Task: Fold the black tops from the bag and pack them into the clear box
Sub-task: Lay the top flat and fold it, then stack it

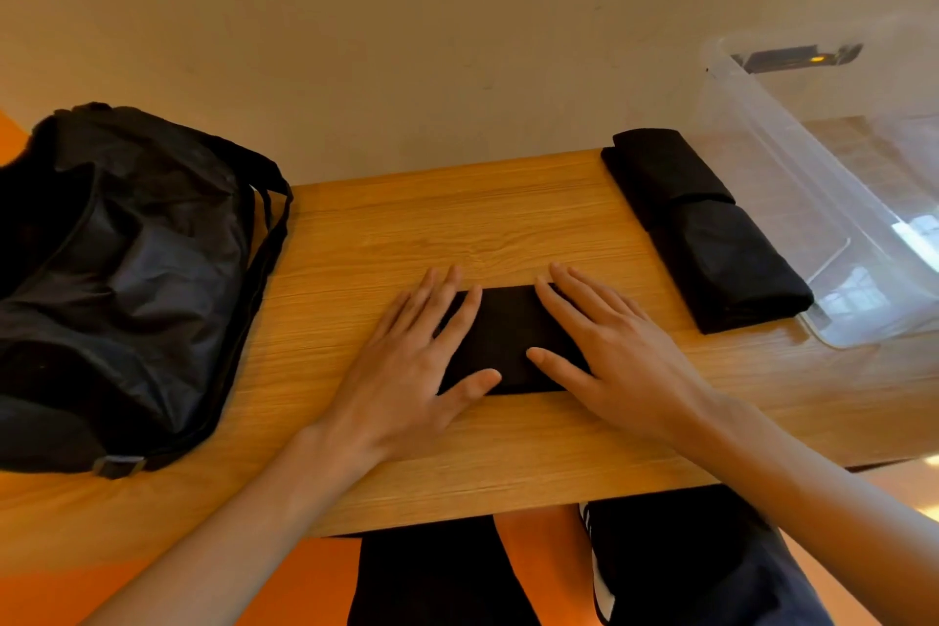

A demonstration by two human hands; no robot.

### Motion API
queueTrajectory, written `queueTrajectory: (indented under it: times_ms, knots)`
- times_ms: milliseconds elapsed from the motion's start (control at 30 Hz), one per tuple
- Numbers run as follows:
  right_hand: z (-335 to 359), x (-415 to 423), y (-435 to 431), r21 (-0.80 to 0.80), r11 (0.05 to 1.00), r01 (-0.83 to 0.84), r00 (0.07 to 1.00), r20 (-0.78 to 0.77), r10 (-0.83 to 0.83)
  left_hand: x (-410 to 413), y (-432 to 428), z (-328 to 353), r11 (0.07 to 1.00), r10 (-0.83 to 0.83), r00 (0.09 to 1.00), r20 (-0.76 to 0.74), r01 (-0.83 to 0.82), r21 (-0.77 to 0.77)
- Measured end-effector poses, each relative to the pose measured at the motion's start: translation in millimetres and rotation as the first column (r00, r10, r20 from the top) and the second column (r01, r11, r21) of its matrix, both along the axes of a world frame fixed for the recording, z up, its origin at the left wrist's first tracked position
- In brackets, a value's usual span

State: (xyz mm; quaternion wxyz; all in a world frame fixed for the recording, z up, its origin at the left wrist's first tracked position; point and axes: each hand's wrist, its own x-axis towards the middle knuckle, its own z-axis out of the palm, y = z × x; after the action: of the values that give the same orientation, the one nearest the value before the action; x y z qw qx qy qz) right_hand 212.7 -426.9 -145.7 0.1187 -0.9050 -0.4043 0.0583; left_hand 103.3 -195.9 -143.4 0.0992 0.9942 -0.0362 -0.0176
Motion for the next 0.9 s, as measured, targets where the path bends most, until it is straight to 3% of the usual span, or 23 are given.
queueTrajectory:
  times_ms: [133,200,300,433,633,767,900]
  knots:
    - [2,0,-21,0.115,0.993,0.029,0.999,-0.016,-0.028,-29,5,3,0.993,0.086,0.991,0.103,-0.077,-0.084]
    - [4,-6,-20,0.138,0.989,-0.047,0.998,0.057,0.040,-43,-5,1,0.997,0.038,0.992,0.122,-0.030,-0.070]
    - [-5,-18,-13,0.026,0.987,-0.161,0.980,0.119,0.157,-46,-13,-7,1.000,-0.005,0.987,0.158,0.009,-0.026]
    - [-16,-26,-10,0.121,0.989,-0.083,0.988,0.137,0.066,-29,-9,-11,0.999,0.009,0.983,0.184,0.000,-0.049]
    - [-20,-18,-15,0.127,0.976,-0.174,0.947,0.294,0.131,-4,7,-10,0.989,-0.141,0.972,0.188,0.131,0.065]
    - [-14,-12,-16,0.100,0.990,-0.094,0.963,0.263,0.065,24,14,-10,0.979,-0.169,0.969,0.182,0.144,0.143]
    - [4,3,-11,0.341,0.933,0.113,0.985,0.085,-0.150,59,22,-4,0.967,-0.223,0.969,0.110,0.205,0.151]
